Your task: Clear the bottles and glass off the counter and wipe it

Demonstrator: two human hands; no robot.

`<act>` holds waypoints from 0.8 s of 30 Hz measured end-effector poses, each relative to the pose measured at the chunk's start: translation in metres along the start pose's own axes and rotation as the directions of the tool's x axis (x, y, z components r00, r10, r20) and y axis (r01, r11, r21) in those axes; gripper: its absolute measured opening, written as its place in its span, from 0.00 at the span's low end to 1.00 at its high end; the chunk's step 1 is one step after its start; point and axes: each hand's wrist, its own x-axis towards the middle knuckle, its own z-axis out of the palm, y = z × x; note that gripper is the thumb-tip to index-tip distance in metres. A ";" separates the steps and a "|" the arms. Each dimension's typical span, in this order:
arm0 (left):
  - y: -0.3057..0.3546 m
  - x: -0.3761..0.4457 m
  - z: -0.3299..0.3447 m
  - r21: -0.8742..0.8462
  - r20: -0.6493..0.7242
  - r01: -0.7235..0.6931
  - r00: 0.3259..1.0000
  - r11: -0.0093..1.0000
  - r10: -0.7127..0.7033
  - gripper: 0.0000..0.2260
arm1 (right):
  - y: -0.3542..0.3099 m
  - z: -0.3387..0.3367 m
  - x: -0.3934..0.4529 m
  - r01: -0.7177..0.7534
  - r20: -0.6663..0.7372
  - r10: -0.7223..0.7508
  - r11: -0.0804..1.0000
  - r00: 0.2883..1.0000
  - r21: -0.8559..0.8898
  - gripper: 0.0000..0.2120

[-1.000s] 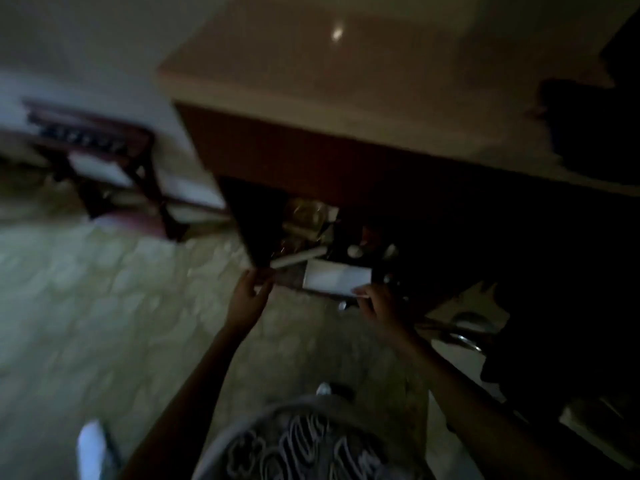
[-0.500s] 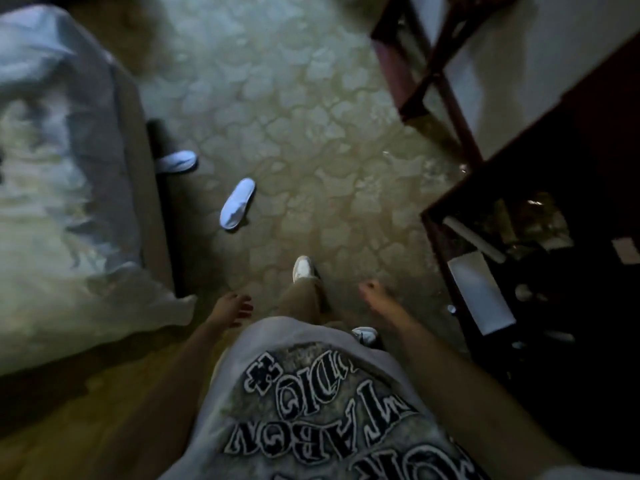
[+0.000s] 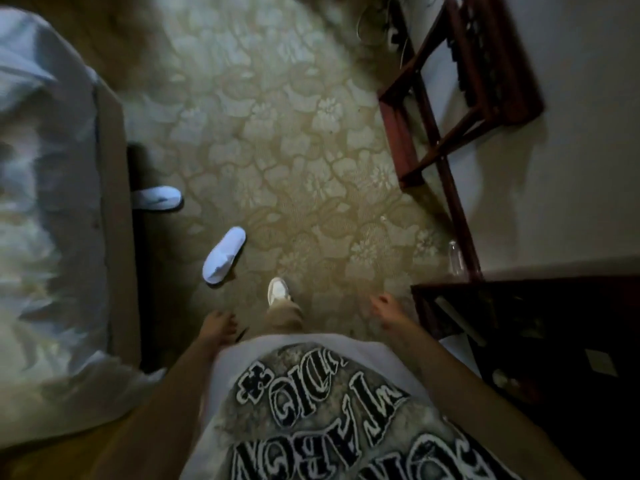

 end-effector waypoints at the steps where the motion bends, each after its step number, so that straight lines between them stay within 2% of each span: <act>1: 0.038 -0.007 -0.014 -0.145 0.001 0.000 1.000 0.989 0.000 0.10 | -0.004 -0.003 -0.002 -0.056 -0.004 0.056 0.998 0.998 0.003 0.11; 2: 0.078 -0.004 -0.030 -0.205 -0.029 -0.062 0.998 0.977 0.057 0.10 | -0.007 -0.006 0.001 -0.080 -0.016 0.080 0.997 0.997 -0.006 0.11; 6: 0.232 0.001 -0.089 -0.202 0.001 -0.291 0.955 0.935 0.298 0.09 | -0.072 -0.017 0.029 -0.084 -0.012 0.085 0.996 0.996 0.026 0.15; 11: 0.326 0.040 -0.145 -0.174 -0.037 -0.334 0.942 0.926 0.332 0.08 | -0.193 -0.005 0.087 -0.022 0.055 0.024 0.999 0.998 -0.043 0.16; 15: 0.329 0.085 -0.183 -0.216 -0.087 -0.160 0.986 0.963 0.145 0.08 | -0.324 0.011 0.163 0.091 0.147 -0.066 0.981 0.987 -0.172 0.17; 18: 0.323 0.100 -0.210 -0.401 -0.149 0.025 0.985 0.916 -0.092 0.08 | -0.446 0.024 0.202 0.128 0.201 -0.097 0.981 0.975 -0.148 0.12; 20: 0.334 0.100 -0.232 -0.466 -0.165 0.110 0.964 0.878 -0.209 0.10 | -0.537 0.030 0.214 0.180 0.207 -0.149 0.974 0.967 -0.140 0.12; 24: 0.392 0.121 -0.280 -0.455 -0.172 0.160 0.950 0.876 -0.262 0.16 | -0.706 0.029 0.225 0.394 0.257 -0.354 0.911 0.899 -0.125 0.13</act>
